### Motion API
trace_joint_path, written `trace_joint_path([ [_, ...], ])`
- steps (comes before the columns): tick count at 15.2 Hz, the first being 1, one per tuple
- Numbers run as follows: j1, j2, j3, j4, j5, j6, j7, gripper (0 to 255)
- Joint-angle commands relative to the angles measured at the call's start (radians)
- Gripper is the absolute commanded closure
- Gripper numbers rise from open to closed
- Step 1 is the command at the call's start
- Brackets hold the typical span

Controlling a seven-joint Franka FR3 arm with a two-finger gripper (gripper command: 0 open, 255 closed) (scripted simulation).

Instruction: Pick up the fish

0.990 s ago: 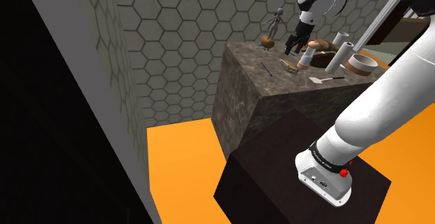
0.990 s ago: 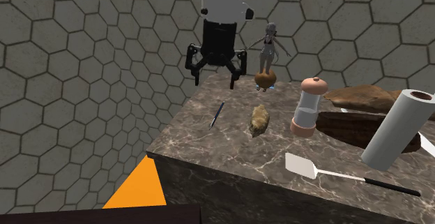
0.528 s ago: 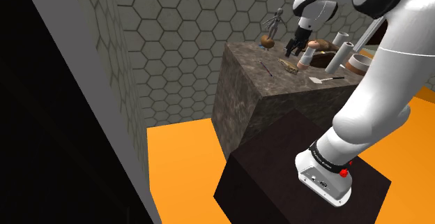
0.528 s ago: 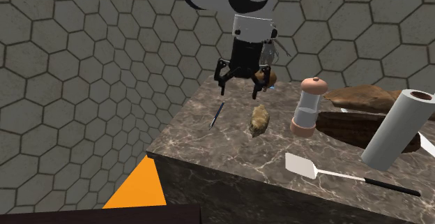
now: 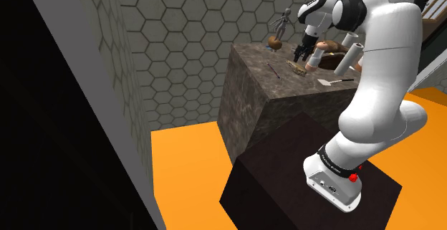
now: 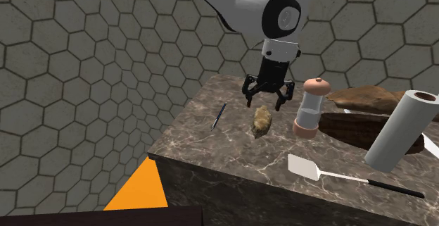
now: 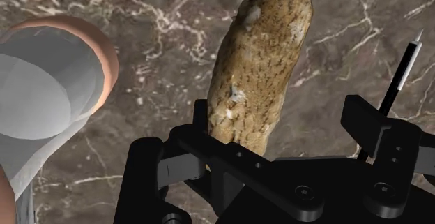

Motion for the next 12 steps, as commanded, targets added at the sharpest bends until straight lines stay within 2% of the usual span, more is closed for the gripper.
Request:
trace_joint_path([
  [1,-0.017,0.035,0.007,0.032,0.011,-0.001,-0.009,0],
  [9,-0.026,0.083,0.023,0.018,0.033,0.058,-0.023,0],
  [10,-0.025,0.082,0.023,0.018,0.032,0.057,-0.022,255],
  [12,-0.025,0.082,0.023,0.018,0.033,0.057,-0.022,255],
])
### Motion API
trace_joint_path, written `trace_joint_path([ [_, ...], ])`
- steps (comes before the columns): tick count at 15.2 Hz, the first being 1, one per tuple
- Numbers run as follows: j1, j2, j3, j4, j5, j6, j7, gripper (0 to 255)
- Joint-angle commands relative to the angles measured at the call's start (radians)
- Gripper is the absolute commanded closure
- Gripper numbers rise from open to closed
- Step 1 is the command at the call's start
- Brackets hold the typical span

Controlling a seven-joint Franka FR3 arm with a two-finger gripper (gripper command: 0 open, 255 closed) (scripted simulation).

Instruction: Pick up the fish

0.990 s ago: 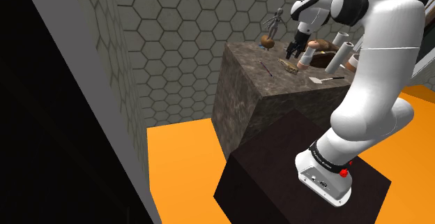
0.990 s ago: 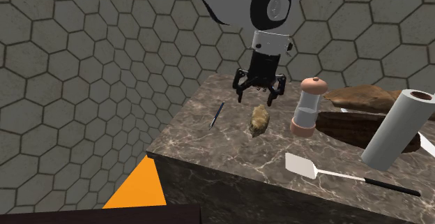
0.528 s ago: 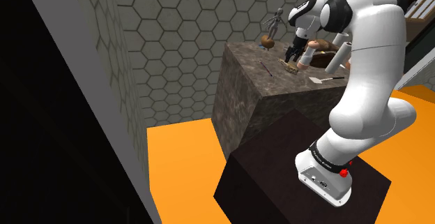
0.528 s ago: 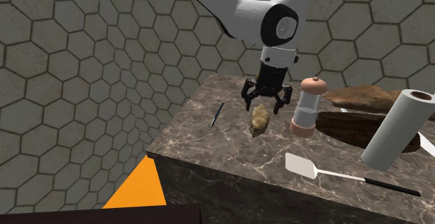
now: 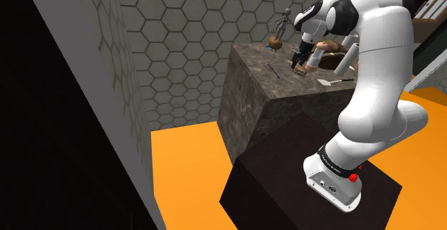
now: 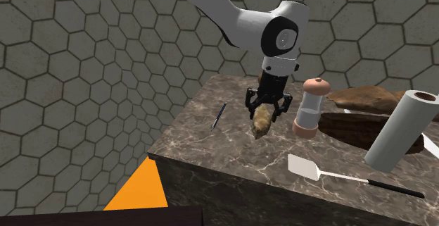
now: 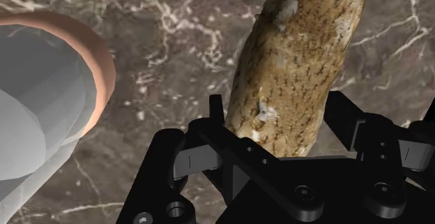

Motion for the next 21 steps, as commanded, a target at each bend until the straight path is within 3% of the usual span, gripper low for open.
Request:
trace_joint_path([
  [1,0.000,0.001,0.000,-0.001,0.000,0.000,0.000,255],
  [7,-0.001,0.002,0.000,-0.001,0.000,0.001,-0.001,255],
  [21,0.014,-0.092,-0.031,0.043,-0.045,-0.129,0.028,255],
])
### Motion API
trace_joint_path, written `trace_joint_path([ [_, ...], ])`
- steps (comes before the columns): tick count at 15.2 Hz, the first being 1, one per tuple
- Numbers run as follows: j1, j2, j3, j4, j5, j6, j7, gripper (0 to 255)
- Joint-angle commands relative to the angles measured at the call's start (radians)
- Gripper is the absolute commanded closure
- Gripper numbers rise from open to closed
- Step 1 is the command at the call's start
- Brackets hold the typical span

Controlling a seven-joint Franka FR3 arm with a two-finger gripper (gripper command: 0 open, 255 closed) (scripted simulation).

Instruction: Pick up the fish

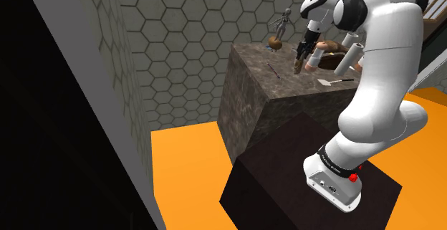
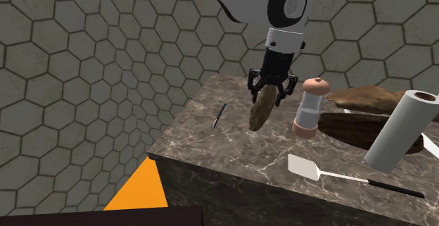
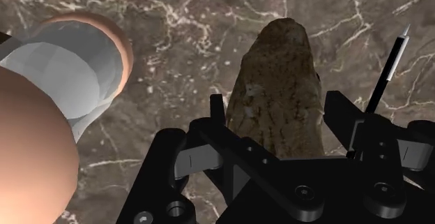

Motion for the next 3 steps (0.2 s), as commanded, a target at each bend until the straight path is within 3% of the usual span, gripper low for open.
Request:
trace_joint_path([
  [1,0.003,-0.013,-0.004,0.010,-0.007,-0.022,0.006,255],
  [3,0.003,-0.014,-0.004,0.011,-0.007,-0.024,0.006,255],
])
